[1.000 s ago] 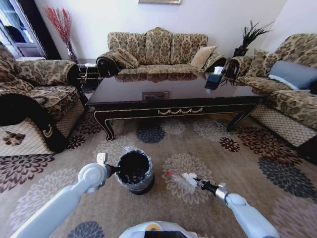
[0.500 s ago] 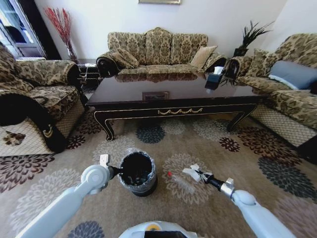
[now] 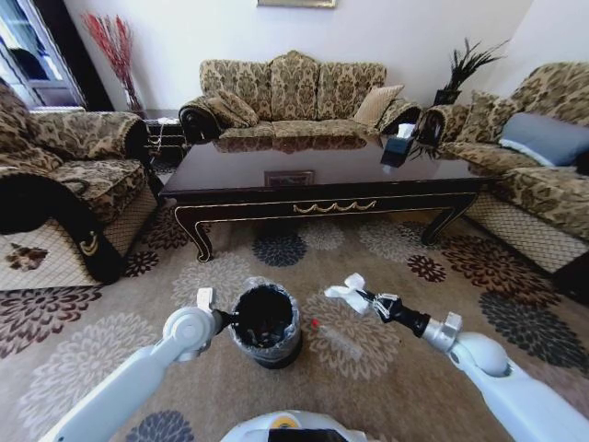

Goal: Move to the front of the table and pick up the trash from the floor, then place it into the trash bin.

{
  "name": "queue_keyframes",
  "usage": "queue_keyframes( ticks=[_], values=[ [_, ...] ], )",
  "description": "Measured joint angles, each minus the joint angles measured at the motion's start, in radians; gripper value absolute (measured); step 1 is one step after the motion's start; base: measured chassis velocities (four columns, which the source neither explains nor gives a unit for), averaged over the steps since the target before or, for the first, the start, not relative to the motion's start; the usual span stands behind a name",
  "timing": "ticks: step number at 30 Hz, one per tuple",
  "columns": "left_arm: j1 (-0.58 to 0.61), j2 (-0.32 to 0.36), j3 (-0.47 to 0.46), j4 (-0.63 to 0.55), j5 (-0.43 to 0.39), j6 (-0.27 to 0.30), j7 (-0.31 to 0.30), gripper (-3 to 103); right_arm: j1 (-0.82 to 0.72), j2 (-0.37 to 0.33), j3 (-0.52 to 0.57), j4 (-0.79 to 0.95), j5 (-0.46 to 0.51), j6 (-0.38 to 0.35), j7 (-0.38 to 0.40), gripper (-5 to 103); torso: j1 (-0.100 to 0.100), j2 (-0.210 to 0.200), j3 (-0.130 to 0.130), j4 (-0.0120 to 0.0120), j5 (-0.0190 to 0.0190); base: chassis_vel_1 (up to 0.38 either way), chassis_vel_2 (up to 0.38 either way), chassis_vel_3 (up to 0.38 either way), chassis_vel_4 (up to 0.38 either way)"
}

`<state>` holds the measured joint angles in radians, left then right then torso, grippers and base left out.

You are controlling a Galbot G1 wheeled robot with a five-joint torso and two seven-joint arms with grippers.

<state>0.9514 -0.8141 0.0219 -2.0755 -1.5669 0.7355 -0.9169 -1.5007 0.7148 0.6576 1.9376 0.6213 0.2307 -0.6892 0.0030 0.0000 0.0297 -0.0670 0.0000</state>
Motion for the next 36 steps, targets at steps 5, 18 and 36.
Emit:
queue_keyframes(
  ticks=[5, 18, 36],
  values=[
    [-0.065, -0.032, 0.076, 0.015, -0.004, 0.000, -0.012, 0, -0.014, -0.002, -0.005, 0.109, -0.002, -0.027, 0.020, 0, 0.000, 0.000, 0.000, 0.0001, 0.0000, 0.000, 0.000, 0.000, 0.000],
    [-0.204, -0.132, 0.272, 0.055, -0.012, 0.000, -0.040, 0, -0.091, 0.000, -0.002, 0.214, -0.065, -0.046, 0.032, 0, 0.000, 0.000, 0.000, -0.0001, 0.0002, 0.000, 0.000, 0.000, 0.000],
    [-0.187, -0.138, 0.266, 0.037, -0.013, 0.000, -0.052, 0, -0.140, 0.042, -0.037, 0.192, -0.134, -0.036, 0.008, 35, 0.000, 0.000, 0.000, 0.0000, 0.0000, 0.000, 0.000, 0.000, 0.000]
  ],
)
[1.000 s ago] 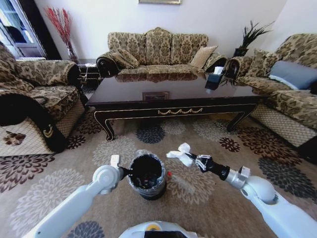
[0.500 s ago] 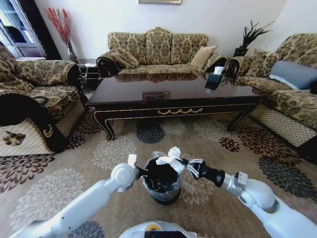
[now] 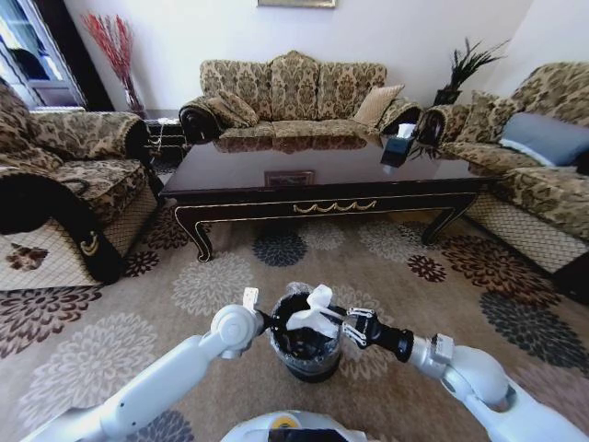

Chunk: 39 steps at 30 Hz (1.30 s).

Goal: Move to the front of the table and pick up the trash from the floor, then place it into the trash bin.

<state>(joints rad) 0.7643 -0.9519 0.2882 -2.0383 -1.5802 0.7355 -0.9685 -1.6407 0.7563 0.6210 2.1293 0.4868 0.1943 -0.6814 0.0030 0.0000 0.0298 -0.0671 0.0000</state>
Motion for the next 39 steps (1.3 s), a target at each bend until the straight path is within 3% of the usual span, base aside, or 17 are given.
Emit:
queue_keyframes(
  ticks=[1, 2, 7, 8, 11, 13, 18, 23, 26, 29, 33, 36, 39],
  values=[
    [0.003, 0.000, -0.001, -0.001, 0.000, 0.000, 0.000, 0, -0.001, 0.003, -0.003, -0.003, -0.002, 0.002, 0.000, 35, 0.000, 0.000, 0.000, 0.0000, 0.0000, 0.000, 0.000, 0.000, 0.000],
    [0.008, 0.000, -0.004, -0.004, 0.001, 0.000, 0.000, 0, -0.006, 0.007, -0.005, -0.005, -0.003, 0.003, 0.000, 46, 0.000, 0.000, 0.000, 0.0000, 0.0000, 0.000, 0.000, 0.000, 0.000],
    [0.019, 0.006, -0.011, -0.006, 0.004, 0.000, -0.001, 0, -0.008, 0.010, -0.008, -0.003, -0.005, 0.004, -0.004, 57, 0.000, 0.000, 0.000, 0.0000, 0.0000, 0.000, 0.000, 0.000, 0.000],
    [0.021, 0.007, -0.013, -0.008, 0.004, 0.000, -0.001, 0, -0.001, 0.010, -0.013, -0.012, -0.005, 0.004, -0.004, 67, 0.000, 0.000, 0.000, 0.0001, -0.0001, 0.000, 0.000, 0.000, 0.000],
    [0.024, 0.007, -0.016, -0.013, 0.003, 0.000, -0.001, 0, 0.007, 0.011, -0.019, -0.025, -0.005, 0.005, -0.004, 73, 0.000, 0.000, 0.000, 0.0000, 0.0000, 0.000, 0.000, 0.000, 0.000],
    [0.031, 0.010, -0.021, -0.016, 0.003, 0.000, -0.001, 0, 0.010, 0.013, -0.023, -0.031, -0.006, 0.006, -0.004, 84, 0.000, 0.000, 0.000, 0.0000, -0.0001, 0.000, 0.000, 0.000, 0.000],
    [0.043, 0.017, -0.029, -0.020, 0.005, 0.000, -0.001, 0, 0.014, 0.015, -0.029, -0.028, -0.006, 0.003, -0.002, 98, 0.000, 0.000, 0.000, 0.0001, -0.0001, 0.000, 0.000, 0.000, 0.000],
    [0.052, 0.017, -0.033, -0.030, 0.005, 0.000, 0.000, 0, 0.028, 0.016, -0.054, -0.022, 0.043, -0.025, 0.052, 100, 0.000, 0.000, 0.000, 0.0000, -0.0001, 0.000, 0.000, 0.000, 0.000],
    [0.066, 0.023, -0.041, -0.035, 0.006, 0.000, 0.000, 0, 0.046, 0.020, -0.078, -0.011, 0.077, -0.055, 0.177, 100, 0.000, 0.000, 0.000, 0.0000, -0.0001, 0.000, 0.000, 0.000, 0.000],
    [0.074, 0.032, -0.048, -0.040, 0.006, 0.000, 0.000, 0, 0.062, 0.022, -0.086, -0.009, 0.079, -0.072, 0.241, 100, 0.000, 0.000, 0.000, 0.0001, 0.0000, 0.000, 0.000, 0.000, 0.000],
    [0.075, 0.035, -0.052, -0.041, 0.007, 0.000, 0.000, 0, 0.066, 0.016, -0.076, -0.004, 0.024, -0.071, 0.240, 100, 0.000, 0.000, 0.000, 0.0001, 0.0001, 0.000, 0.000, 0.000, 0.000],
    [0.070, 0.032, -0.052, -0.038, 0.006, 0.000, 0.000, 0, 0.054, 0.014, -0.062, 0.030, -0.091, -0.060, 0.231, 100, 0.000, 0.000, 0.000, 0.0001, 0.0000, 0.000, 0.000, 0.000, 0.000],
    [0.068, 0.029, -0.050, -0.034, 0.006, 0.000, 0.000, 0, 0.041, 0.017, -0.059, 0.043, -0.098, -0.065, 0.236, 100, 0.000, 0.000, 0.000, 0.0001, 0.0000, 0.000, 0.000, 0.000, 0.000]
  ],
)
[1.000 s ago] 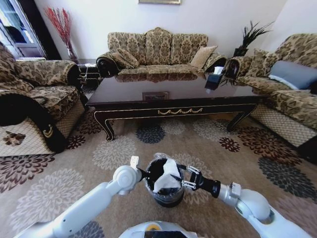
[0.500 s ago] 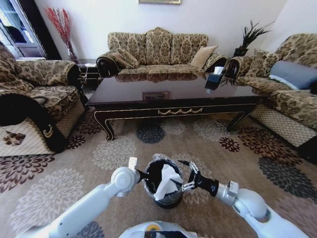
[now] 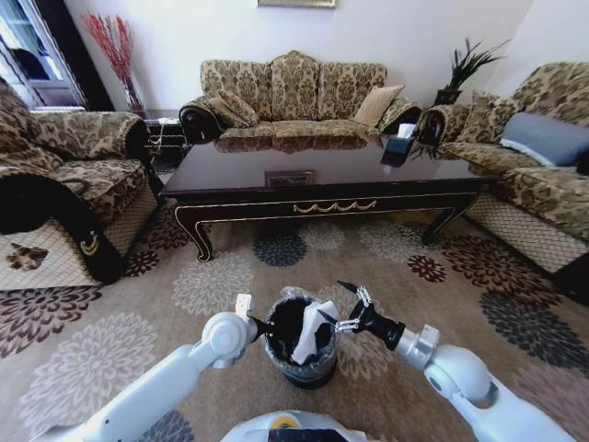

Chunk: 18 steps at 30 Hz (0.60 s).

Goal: Move to the front of the table and pick up the trash from the floor, then place it into the trash bin.

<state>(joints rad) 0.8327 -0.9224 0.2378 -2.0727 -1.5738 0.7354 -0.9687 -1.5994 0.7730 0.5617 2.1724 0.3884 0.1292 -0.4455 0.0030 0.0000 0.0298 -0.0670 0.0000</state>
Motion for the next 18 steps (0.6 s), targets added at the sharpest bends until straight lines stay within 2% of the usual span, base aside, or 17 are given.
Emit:
queue_keyframes(
  ticks=[3, 6, 18],
  values=[
    [-0.001, -0.001, 0.002, 0.003, -0.001, 0.000, 0.000, 0, -0.023, 0.004, 0.030, -0.001, -0.116, 0.000, 0.000, 100, 0.000, 0.000, 0.000, -0.0001, 0.0000, 0.000, 0.000, 0.000, 0.000],
    [-0.001, -0.002, 0.001, -0.001, -0.004, 0.000, 0.000, 0, -0.036, 0.005, 0.037, -0.021, -0.156, 0.006, -0.011, 100, 0.000, 0.000, 0.000, 0.0000, 0.0001, 0.000, 0.000, 0.000, 0.000],
    [0.021, 0.013, -0.044, -0.018, -0.013, 0.000, 0.000, 0, -0.044, 0.043, -0.036, -0.090, -0.083, -0.043, 0.040, 100, 0.000, 0.000, 0.000, -0.0001, 0.0001, 0.000, 0.000, 0.000, 0.000]
  ],
)
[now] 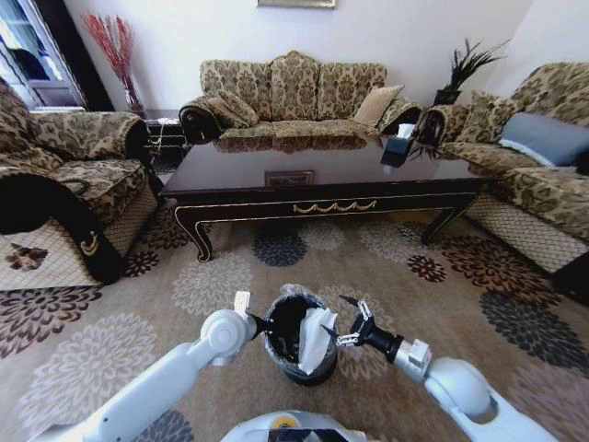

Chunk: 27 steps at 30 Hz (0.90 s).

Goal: Move to the front of the table and pick up the trash from the floor, then place it into the trash bin.

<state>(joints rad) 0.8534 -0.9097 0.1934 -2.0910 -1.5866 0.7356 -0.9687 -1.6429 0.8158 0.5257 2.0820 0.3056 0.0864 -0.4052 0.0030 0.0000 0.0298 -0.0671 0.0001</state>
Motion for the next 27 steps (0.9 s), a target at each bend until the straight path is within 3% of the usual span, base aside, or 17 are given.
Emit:
queue_keyframes(
  ticks=[6, 14, 18, 27],
  values=[
    [0.035, 0.015, -0.049, 0.001, 0.000, 0.000, 0.011, 0, 0.005, -0.004, 0.017, 0.003, 0.109, -0.007, 0.005, 100, 0.000, 0.000, 0.000, 0.0000, -0.0001, 0.000, 0.000, 0.000, 0.000],
    [0.049, 0.009, -0.064, 0.040, 0.017, 0.000, 0.019, 0, 0.008, -0.008, 0.059, 0.148, 0.263, -0.023, 0.009, 100, 0.000, 0.000, 0.000, 0.0001, -0.0003, 0.000, 0.000, 0.000, 0.000],
    [0.049, 0.004, -0.062, 0.046, 0.020, 0.000, 0.019, 0, -0.009, -0.006, 0.073, 0.174, 0.265, -0.026, 0.010, 100, 0.000, 0.000, 0.000, 0.0001, -0.0002, 0.000, 0.000, 0.000, 0.000],
    [0.041, -0.021, -0.025, 0.026, 0.023, 0.000, 0.012, 0, -0.018, 0.026, 0.012, 0.166, 0.163, -0.036, 0.055, 100, 0.000, 0.000, 0.000, -0.0001, -0.0001, 0.000, 0.000, 0.000, 0.000]
  ],
)
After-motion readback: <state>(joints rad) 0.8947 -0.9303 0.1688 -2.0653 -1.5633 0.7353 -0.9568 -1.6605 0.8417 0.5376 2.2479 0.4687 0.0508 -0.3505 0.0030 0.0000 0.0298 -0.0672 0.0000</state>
